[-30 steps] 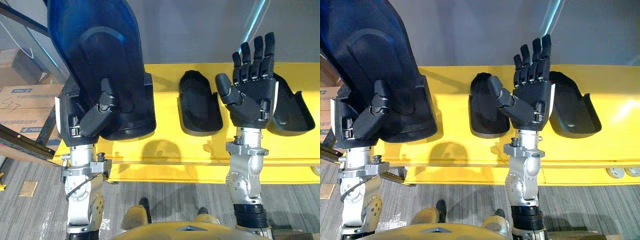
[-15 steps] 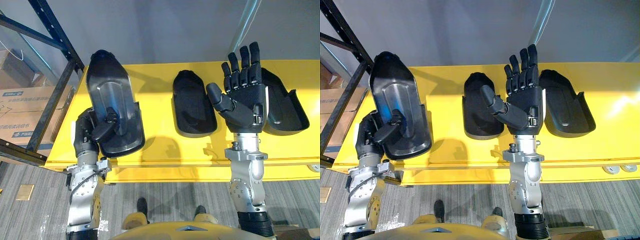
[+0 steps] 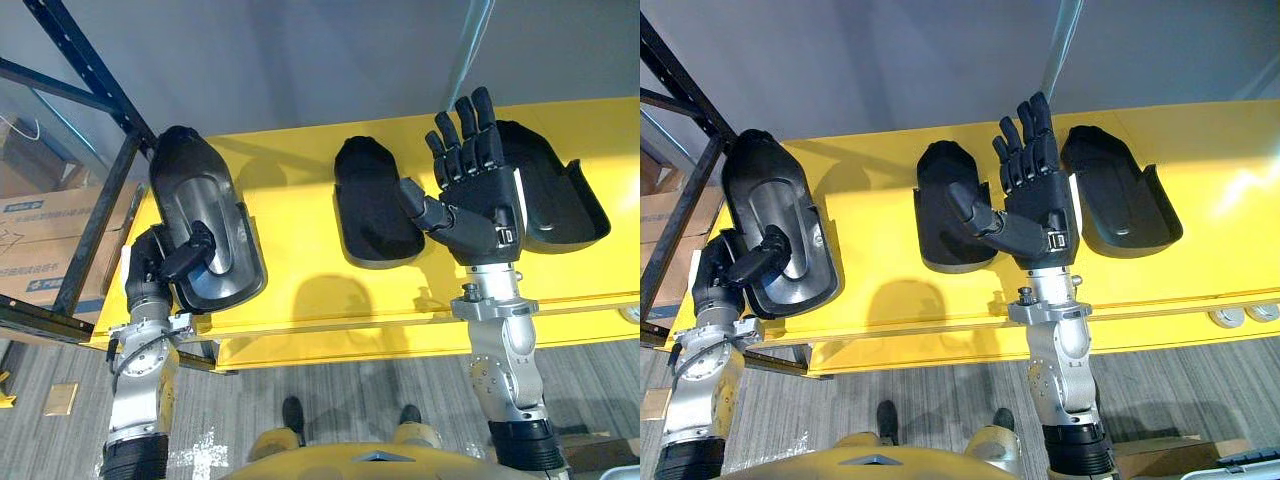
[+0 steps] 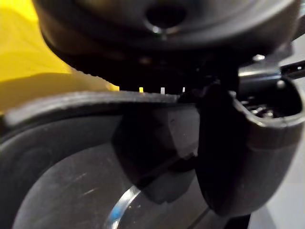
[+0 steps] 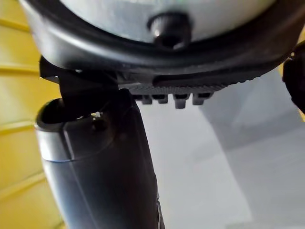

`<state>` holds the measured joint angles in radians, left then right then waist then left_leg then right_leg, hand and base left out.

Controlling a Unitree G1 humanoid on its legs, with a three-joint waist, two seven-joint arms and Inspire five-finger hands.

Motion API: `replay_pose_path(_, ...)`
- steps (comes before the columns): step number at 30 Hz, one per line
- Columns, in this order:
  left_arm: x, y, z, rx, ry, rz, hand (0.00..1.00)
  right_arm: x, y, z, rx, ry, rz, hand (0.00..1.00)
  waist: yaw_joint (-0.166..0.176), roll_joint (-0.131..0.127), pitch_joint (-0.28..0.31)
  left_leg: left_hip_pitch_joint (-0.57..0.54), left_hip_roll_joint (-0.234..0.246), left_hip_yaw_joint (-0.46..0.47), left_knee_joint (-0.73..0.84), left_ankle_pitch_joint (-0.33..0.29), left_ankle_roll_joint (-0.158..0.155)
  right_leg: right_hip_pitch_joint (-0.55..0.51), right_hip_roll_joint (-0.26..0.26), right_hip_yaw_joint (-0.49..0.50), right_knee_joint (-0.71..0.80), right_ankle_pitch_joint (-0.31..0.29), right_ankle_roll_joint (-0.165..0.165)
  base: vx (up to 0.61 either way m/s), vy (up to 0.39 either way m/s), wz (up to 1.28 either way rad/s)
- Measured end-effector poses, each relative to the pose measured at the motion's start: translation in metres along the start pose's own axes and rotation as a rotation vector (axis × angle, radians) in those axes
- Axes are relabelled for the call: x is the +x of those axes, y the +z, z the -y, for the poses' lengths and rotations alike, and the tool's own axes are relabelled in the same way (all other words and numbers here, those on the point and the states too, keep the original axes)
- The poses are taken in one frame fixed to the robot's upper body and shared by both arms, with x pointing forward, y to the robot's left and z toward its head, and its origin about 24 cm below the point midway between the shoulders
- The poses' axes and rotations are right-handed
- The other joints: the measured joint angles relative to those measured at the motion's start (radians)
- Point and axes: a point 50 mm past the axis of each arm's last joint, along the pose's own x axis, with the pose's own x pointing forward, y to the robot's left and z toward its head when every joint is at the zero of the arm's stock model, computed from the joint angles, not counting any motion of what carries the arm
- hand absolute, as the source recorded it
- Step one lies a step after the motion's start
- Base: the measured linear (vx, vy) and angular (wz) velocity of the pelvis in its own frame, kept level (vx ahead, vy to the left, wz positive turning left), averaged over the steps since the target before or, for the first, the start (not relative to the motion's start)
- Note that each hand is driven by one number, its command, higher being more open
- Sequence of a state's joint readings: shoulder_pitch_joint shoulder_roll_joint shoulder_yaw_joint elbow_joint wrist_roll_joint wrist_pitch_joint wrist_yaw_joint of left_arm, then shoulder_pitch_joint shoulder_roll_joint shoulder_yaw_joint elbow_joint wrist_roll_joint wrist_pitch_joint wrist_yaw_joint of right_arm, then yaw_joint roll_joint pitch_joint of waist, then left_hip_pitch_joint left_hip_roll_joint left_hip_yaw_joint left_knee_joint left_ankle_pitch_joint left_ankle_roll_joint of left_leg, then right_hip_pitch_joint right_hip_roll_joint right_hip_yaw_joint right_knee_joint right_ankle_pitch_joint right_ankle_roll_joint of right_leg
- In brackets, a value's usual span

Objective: Walk over and take three plastic housings, then place them on the shelf

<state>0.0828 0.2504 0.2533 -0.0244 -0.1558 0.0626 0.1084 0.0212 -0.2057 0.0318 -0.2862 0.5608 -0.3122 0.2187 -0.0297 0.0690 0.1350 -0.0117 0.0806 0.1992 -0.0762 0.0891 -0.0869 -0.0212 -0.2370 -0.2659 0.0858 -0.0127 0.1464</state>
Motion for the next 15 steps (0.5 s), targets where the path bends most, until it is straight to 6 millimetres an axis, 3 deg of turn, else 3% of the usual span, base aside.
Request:
replay_pose_path(6,0.019,-0.004,0.002,0.007,-0.015,-0.041,0.0,0.004,-0.001,-0.002,-0.004,0.036,-0.02,1.0,-0.007,0.015,0.004,0.001,0.0,-0.001,0.002,0.001,0.0,-0.003,0.0,0.004,0.005,0.0,0.0,-0.01,0.002,-0.02)
replay_pose_path(7,0.023,-0.003,0.001,0.011,-0.016,-0.045,1.0,0.005,0.0,-0.002,-0.01,0.045,-0.021,1.0,-0.008,0.017,0.004,0.002,0.0,0.0,0.002,0.001,0.0,-0.006,0.0,0.009,0.009,-0.001,0.0,-0.03,0.009,-0.1)
replay_pose_path(15,0.041,-0.007,-0.004,-0.002,0.027,-0.08,1.0,0.008,0.0,-0.002,-0.01,0.059,-0.028,1.0,-0.028,0.033,0.009,0.006,0.001,0.005,0.003,0.007,0.003,-0.015,-0.002,0.021,0.027,-0.004,-0.002,-0.02,0.006,-0.02)
